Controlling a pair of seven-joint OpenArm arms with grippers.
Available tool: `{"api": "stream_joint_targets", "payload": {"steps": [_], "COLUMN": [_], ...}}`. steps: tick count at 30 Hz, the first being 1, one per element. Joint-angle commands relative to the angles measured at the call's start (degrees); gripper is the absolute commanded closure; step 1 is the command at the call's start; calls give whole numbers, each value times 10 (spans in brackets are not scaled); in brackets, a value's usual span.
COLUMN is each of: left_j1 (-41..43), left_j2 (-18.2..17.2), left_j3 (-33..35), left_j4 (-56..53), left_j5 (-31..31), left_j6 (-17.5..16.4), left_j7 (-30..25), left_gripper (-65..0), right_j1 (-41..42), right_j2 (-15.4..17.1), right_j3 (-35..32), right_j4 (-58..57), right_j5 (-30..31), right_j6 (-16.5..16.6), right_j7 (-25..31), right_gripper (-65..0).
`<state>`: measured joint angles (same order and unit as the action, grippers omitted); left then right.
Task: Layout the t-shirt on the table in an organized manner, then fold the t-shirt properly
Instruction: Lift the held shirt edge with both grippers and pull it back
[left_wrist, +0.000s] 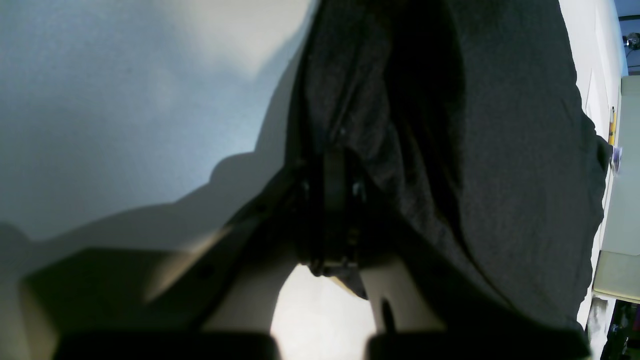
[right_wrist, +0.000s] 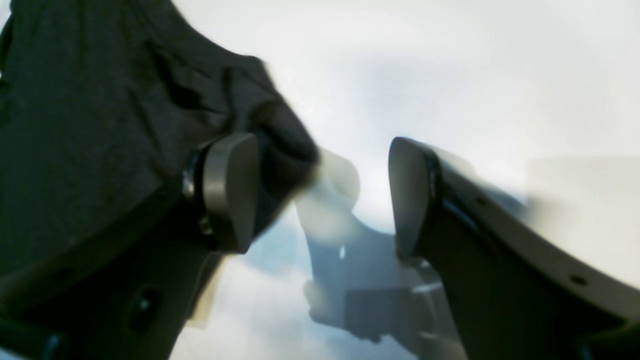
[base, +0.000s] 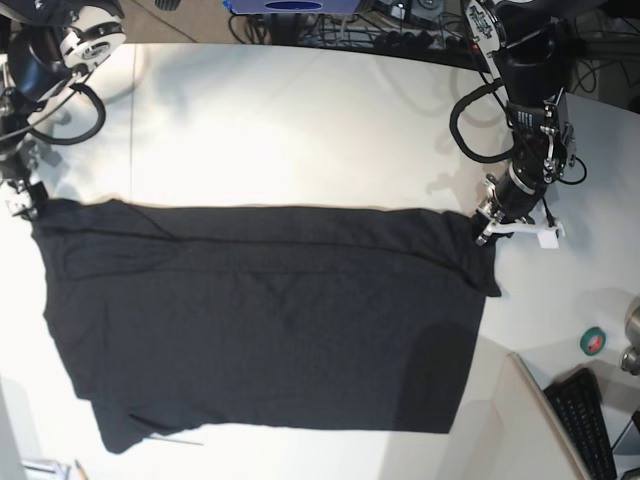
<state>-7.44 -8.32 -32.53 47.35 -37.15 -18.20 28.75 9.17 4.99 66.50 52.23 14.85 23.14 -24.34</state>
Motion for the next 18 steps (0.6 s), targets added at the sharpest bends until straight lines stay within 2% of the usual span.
{"api": "stream_joint_targets", "payload": {"steps": [1, 5, 14, 16, 18], "left_j1": [2, 2, -2, -2, -2], "left_j2": [-4, -4, -4, -4, -4], "left_j3": [1, 1, 1, 1, 1], "left_j4": [-1, -1, -1, -1, -1], "left_j5": [22, 22, 22, 22, 22], "left_j6": [18, 18, 18, 18, 19], "left_j7": [21, 21, 21, 21, 21], "left_gripper": [0, 0, 0, 0, 0], "right_j1": [2, 3, 9, 12, 20], "right_j2": [5, 3, 1, 6, 6], "right_j3": [0, -1, -1, -1, -1], "right_j4": [4, 4, -1, -22, -39], "right_j5": [0, 0, 0, 0, 0], "right_j6": [4, 4, 4, 4, 4], "right_j7": [-5, -22, -23, -23, -23], "right_gripper": [-371, -369, -366, -321, -236]}}
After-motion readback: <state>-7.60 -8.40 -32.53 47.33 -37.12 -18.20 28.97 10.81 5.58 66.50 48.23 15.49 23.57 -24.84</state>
